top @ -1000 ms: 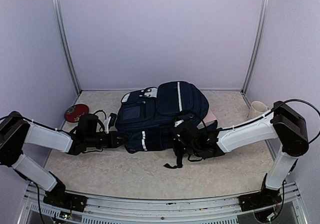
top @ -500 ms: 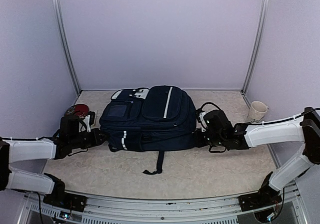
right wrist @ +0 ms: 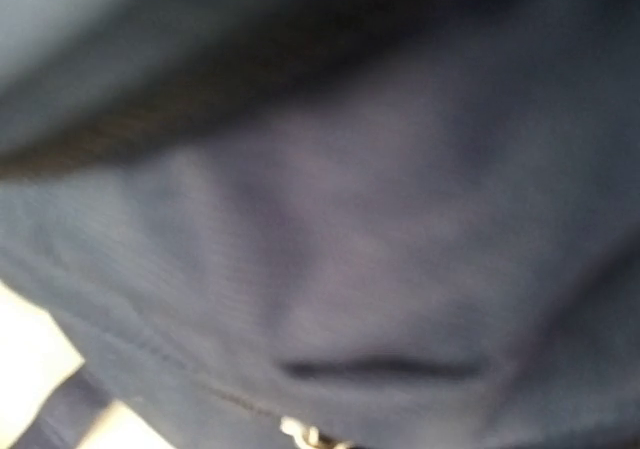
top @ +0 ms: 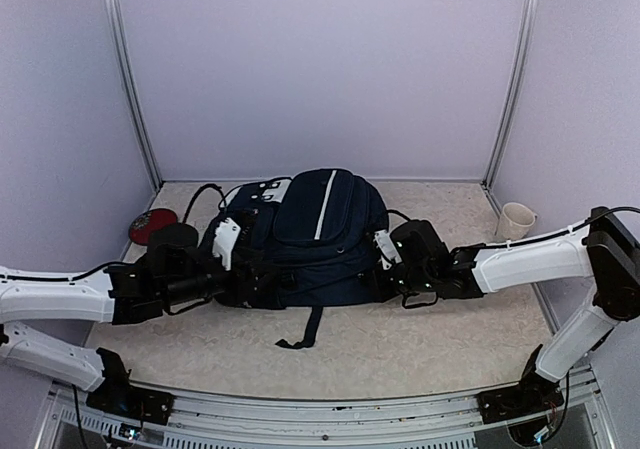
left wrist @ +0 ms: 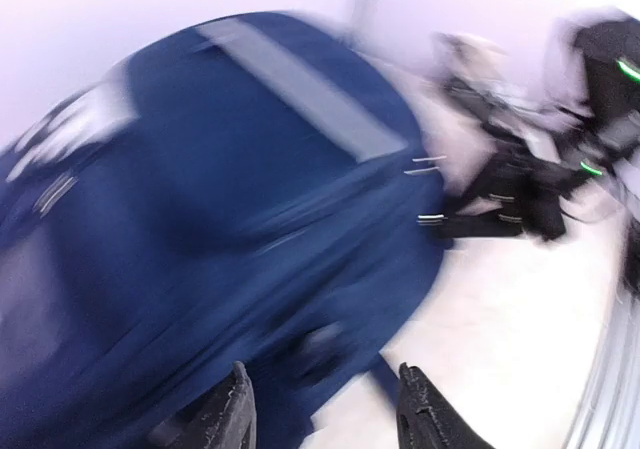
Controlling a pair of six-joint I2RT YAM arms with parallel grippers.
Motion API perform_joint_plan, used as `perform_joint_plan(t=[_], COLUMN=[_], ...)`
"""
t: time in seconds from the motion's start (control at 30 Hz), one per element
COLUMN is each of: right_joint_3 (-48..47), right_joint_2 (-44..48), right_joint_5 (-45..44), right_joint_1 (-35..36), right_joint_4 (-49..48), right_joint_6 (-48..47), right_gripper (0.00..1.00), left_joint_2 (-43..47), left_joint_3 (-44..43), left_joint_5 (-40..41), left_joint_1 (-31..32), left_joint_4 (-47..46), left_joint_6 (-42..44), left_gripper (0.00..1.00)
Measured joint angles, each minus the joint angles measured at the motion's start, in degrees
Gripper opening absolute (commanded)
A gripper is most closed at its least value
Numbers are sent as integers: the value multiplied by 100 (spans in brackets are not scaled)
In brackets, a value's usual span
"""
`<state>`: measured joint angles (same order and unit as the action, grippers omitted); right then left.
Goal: Pack the student bag
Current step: Zip the student bag into the largest pocket of the bag.
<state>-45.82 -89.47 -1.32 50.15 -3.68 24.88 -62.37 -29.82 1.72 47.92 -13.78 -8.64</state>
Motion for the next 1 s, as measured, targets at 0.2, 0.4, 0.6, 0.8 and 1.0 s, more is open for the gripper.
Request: perform_joint_plan(t=[0.2, 0.4, 0.6, 0.8, 1.0], right_joint_3=[70, 70, 66, 68, -13], right_joint_2=[79, 114, 160, 249, 273], right_joint_5=[136, 271, 474, 654, 673], right_joint_1=[0, -46, -122, -273, -492], right_joint_4=[-87, -13, 61, 190, 435], right_joint_6=[24, 22, 33, 50, 24], right_gripper=[0, 0, 0, 0, 0], left_joint_2=[-1731, -2870, -3399, -4225, -4358], left_joint_3=[-1191, -2100, -2680, -2691, -2490], left_joint_5=[546, 1526, 2479, 3626, 4454], left_joint_1=[1648, 1744, 1735, 1814, 1834], left_joint_4=[409, 1462, 1786, 1410, 494], left_joint_6=[1604, 2140, 2481, 2723, 2990], left_gripper=[51, 52, 62, 42, 0])
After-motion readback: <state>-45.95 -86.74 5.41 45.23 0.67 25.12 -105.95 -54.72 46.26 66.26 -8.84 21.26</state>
